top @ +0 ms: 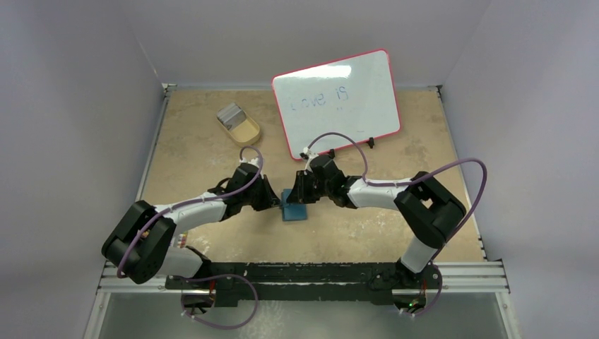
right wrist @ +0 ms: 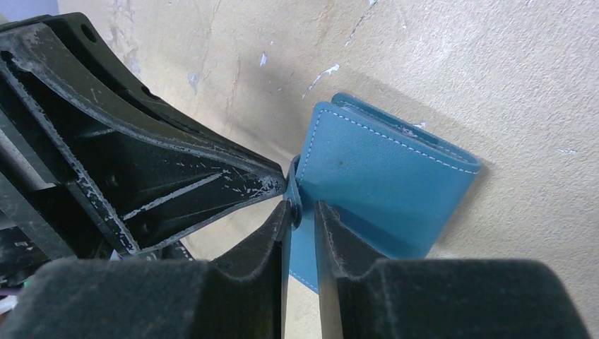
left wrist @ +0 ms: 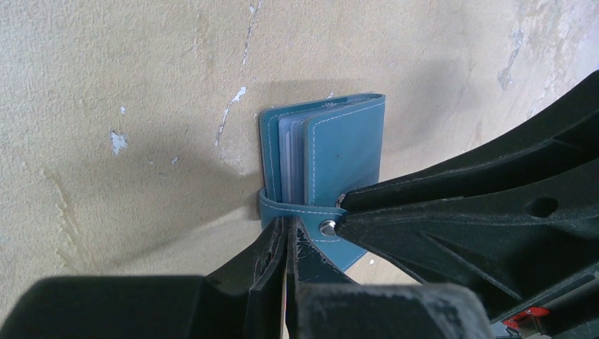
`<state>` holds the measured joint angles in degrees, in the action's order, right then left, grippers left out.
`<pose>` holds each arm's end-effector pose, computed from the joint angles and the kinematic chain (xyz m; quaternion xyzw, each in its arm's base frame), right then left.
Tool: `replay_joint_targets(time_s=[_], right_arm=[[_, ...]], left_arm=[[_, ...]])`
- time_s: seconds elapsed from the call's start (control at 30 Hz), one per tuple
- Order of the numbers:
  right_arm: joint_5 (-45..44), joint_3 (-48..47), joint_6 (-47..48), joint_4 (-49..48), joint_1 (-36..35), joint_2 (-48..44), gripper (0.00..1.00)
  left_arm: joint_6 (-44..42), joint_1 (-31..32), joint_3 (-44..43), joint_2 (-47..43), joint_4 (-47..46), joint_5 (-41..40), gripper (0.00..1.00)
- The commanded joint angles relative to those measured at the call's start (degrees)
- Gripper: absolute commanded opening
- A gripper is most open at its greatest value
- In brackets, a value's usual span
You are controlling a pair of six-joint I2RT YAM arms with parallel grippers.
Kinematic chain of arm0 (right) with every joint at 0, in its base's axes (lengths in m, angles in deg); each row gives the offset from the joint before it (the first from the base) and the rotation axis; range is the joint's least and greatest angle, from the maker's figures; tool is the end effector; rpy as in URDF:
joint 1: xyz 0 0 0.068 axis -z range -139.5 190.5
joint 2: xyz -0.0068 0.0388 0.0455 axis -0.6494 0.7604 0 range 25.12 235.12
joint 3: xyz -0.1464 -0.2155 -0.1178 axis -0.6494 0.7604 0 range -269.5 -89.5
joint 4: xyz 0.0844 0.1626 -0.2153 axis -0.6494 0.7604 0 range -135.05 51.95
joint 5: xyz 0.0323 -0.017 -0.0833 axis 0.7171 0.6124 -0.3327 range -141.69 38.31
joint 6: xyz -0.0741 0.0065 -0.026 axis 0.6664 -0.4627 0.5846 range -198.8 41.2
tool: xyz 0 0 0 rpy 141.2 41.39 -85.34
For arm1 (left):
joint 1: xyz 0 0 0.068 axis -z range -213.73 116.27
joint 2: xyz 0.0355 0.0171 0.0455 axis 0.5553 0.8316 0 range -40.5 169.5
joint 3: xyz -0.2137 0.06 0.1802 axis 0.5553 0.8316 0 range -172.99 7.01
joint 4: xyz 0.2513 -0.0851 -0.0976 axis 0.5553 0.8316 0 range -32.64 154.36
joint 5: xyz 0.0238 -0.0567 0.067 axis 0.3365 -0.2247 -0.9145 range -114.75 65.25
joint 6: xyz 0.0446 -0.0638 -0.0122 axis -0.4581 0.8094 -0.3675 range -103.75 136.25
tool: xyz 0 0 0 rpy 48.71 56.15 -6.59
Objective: Put the credit cards into the card holder
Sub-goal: Close the card holder at the center of the board.
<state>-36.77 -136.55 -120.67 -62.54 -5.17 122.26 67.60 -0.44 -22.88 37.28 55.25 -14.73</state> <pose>0.2597 0.2909 0.1470 -0.0911 0.8672 0.4116 0.2650 0.2303 -0.1653 0.1257 -0.1124 0.9167 -0.3122 0.2227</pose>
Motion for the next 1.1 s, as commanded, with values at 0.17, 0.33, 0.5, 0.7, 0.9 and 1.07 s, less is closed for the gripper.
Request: replay_joint_targets(time_s=[0.17, 0.33, 0.5, 0.7, 0.9, 1.07], right_arm=[[1.5, -1.9, 0.6, -1.7, -0.5, -0.7, 0.20], [1.3, -1.3, 0.7, -2.1, -0.5, -1.5, 0.01], [0.7, -1.2, 1.3, -1.5, -0.4, -2.0, 0.00], [0.0, -0.9, 1.2, -0.9, -0.5, -2.3, 0.00], [-0.6, -0.8, 1.6, -0.6, -0.5, -2.7, 0.00], [-1.3, -0.8, 2.1, 0.0, -0.5, -3.2, 0.00]], left_arm=[[-0.3, 0.1, -2.0, 0.0, -2.4, -0.5, 0.00], [1.5, 0.1, -1.7, -0.7, -3.0, -1.0, 0.02], [2.8, 0.0, -3.4, -2.8, -0.8, -3.2, 0.12], [2.0, -0.4, -5.8, -2.0, -0.3, -4.3, 0.17], [-0.9, -0.4, -8.4, 1.7, 0.1, -5.3, 0.22], [-3.1, -0.4, -9.9, 5.7, 0.5, -5.2, 0.22]])
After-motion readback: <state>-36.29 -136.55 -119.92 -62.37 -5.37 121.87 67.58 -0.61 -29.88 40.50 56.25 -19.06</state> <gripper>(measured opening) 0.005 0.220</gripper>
